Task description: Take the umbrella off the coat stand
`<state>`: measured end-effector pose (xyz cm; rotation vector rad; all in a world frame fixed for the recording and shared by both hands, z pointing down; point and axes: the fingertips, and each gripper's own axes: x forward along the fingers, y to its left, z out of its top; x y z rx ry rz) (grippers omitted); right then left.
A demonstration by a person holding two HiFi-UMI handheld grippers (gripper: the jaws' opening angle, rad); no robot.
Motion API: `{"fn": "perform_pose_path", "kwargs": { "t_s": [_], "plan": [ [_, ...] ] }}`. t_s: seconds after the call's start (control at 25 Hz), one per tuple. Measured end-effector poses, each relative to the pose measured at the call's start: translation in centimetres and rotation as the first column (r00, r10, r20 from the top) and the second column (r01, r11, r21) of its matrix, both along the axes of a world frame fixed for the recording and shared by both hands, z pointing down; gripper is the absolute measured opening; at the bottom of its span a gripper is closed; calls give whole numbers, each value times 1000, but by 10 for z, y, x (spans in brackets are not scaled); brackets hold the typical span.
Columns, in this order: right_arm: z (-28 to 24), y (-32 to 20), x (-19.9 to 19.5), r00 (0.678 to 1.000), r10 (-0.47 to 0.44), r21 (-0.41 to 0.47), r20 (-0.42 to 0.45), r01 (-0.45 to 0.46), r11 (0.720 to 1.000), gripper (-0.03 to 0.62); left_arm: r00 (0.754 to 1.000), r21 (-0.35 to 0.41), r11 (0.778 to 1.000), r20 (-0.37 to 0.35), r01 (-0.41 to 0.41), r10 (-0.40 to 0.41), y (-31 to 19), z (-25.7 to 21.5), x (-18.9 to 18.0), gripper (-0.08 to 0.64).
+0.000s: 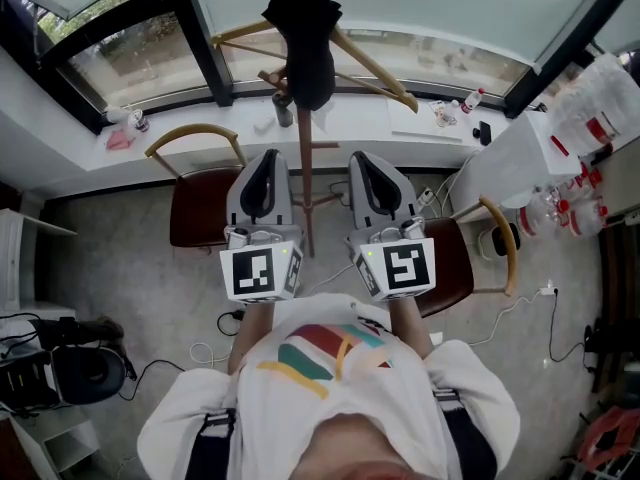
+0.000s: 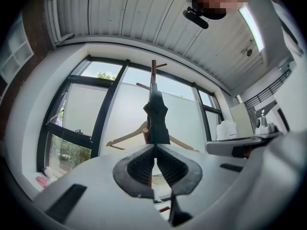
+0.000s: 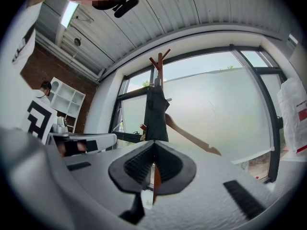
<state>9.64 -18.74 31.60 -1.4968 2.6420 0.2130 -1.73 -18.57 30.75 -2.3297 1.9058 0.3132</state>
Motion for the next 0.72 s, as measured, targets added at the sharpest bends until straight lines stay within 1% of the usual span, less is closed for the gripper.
{"fn": "perform_pose_path", "kwargs": {
  "t_s": [0.16, 0.36, 0.4, 0.48, 0.56, 0.64, 0.72],
  "plan": [
    [-8, 1, 0, 1000, 6, 13, 1, -6, 1000, 0, 1000, 25, 999, 5, -24, 24, -7, -26, 0, 9],
    [-15, 0, 1, 1000, 17, 25, 13, -17, 1000, 0, 998, 117, 991, 35, -57, 54, -24, -82, -1, 15],
    [-16, 0, 2, 1000, 20, 26, 16, -21, 999, 0, 997, 135, 988, 38, -72, 67, -28, -93, -1, 29],
    [-16, 0, 2, 999, 26, 28, 22, -27, 999, 0, 993, 164, 980, 65, -109, 99, -39, -108, 1, 94],
    [-18, -1, 3, 999, 31, 30, 26, -31, 999, 0, 987, 165, 976, 93, -144, 130, -52, -119, 6, 160],
    [-20, -1, 4, 999, 34, 29, 27, -35, 999, 0, 982, 138, 975, 98, -176, 164, -66, -127, 10, 234],
    [-21, -2, 4, 999, 37, 30, 28, -38, 999, 0, 976, 87, 973, 69, -214, 209, -81, -128, 14, 309]
  ]
}}
